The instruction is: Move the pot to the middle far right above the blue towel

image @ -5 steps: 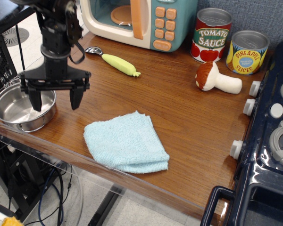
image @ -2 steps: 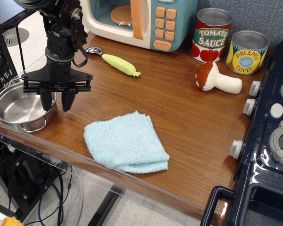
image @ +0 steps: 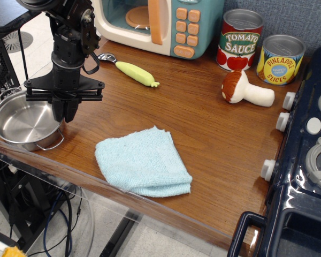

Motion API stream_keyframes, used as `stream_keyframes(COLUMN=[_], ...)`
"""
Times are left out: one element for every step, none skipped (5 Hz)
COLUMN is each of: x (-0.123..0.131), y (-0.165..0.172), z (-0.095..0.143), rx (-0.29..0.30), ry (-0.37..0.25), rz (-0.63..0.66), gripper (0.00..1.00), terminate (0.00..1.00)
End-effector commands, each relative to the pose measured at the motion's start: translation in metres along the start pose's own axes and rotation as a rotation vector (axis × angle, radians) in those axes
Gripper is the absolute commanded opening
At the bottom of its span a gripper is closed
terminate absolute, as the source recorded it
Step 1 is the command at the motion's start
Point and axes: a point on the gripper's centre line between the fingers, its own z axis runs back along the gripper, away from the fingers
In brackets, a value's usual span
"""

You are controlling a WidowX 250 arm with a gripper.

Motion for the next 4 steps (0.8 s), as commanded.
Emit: stream_keyframes(x=[0.011,0.01,0.009,-0.006], y=[-0.006,-0.014,-0.021,-0.054], z=[0.029,0.047,0.072,0.1], rx=[-0.036,-0.05,-0.125,-0.215], ry=[-0.066,-0.104,-0.117,-0.143], rz=[0.007,-0.001,0.006,-0.076], gripper=[0.0,0.0,0.0,0.0], terminate=[0.0,0.0,0.0,0.0])
